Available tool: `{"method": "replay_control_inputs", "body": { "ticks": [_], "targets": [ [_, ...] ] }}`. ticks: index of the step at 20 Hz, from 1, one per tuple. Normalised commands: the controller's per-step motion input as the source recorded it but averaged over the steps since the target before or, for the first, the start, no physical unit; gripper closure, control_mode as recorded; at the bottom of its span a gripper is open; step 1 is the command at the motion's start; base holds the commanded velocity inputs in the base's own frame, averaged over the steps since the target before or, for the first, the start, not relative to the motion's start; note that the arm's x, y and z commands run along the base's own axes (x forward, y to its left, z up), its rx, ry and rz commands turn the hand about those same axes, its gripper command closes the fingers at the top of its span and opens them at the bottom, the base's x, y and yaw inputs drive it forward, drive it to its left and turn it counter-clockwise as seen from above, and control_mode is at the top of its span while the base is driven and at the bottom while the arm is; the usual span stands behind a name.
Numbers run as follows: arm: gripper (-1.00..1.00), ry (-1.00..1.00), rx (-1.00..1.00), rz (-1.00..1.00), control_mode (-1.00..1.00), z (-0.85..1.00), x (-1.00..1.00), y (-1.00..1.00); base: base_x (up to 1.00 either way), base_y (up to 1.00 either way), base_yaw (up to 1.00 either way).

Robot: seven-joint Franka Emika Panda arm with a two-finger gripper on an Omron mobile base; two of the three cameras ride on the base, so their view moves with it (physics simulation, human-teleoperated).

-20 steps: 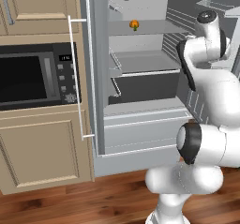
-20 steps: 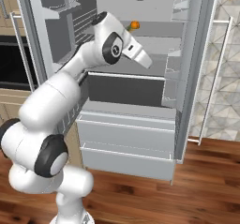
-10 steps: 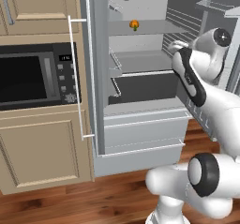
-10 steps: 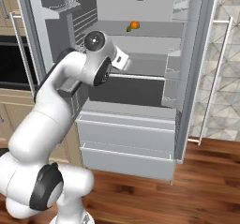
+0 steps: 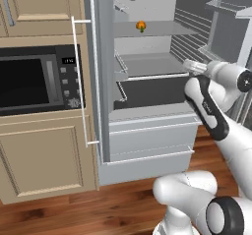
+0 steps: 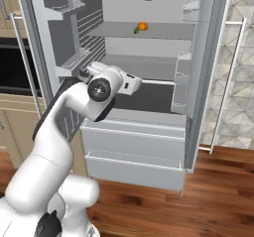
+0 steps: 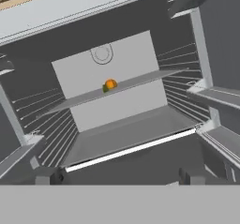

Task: Take the lemon wedge from the fridge and place it on the plate with fish on the dining counter.

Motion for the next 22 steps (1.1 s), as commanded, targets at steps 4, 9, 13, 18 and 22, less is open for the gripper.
{"method": "replay_control_inputs", "body": {
  "ticks": [4, 9, 13, 18, 22],
  "targets": [
    [-1.00, 0.00, 0.01, -0.02, -1.00, 0.04, 0.08, -0.01, 0.00, 0.00, 0.00],
    [-1.00, 0.08, 0.10, 0.00, -1.00, 0.53, 0.49, -0.27, 0.00, 0.00, 0.00],
    [-1.00, 0.19, 0.07, 0.00, -1.00, 0.47, 0.91, -0.06, 0.00, 0.00, 0.00],
    [-1.00, 0.16, -0.12, 0.01, -1.00, -0.32, -0.35, 0.14, 0.00, 0.00, 0.00],
    [-1.00, 0.09, -0.13, 0.00, -1.00, -0.26, -0.69, 0.02, 0.00, 0.00, 0.00]
  ]
}}
